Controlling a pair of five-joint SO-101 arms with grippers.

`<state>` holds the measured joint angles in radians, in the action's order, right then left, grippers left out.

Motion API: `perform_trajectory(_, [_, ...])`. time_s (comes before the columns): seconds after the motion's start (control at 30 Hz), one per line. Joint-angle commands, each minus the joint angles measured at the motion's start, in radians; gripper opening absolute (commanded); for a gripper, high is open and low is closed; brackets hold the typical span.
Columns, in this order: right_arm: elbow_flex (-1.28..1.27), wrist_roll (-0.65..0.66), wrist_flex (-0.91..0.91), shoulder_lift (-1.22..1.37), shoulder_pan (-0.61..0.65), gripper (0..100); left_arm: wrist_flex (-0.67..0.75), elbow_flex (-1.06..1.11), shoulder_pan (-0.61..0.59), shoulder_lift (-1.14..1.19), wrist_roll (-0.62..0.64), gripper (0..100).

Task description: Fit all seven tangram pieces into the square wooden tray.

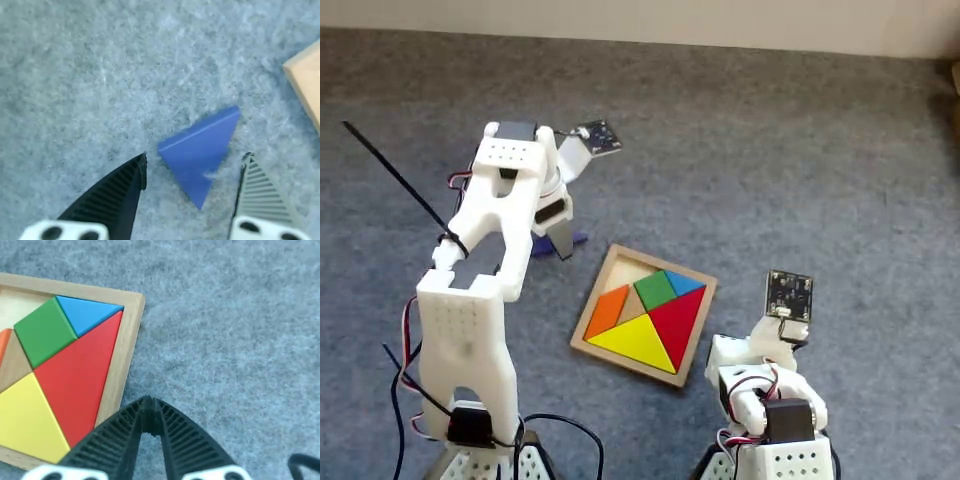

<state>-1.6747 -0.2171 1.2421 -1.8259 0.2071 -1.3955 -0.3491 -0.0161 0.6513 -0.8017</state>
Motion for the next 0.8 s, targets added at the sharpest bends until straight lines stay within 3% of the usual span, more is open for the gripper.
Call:
perform_trajectory(0.0, [-0.153,-0.009,0.008,-0.021,0.008,0.6,0.074,0.031,0.025,-0.010,-0.011,28])
perform_trajectory(0.57, [-0.153,-0.009,0.008,-0.021,0.007,0.6,0.135,0.101,0.065,-0.010,-0.012,28])
perform_trajectory(0.77, [-0.153,-0.009,0.008,-0.021,0.007,0.6,0.135,0.108,0.076,-0.010,-0.012,19])
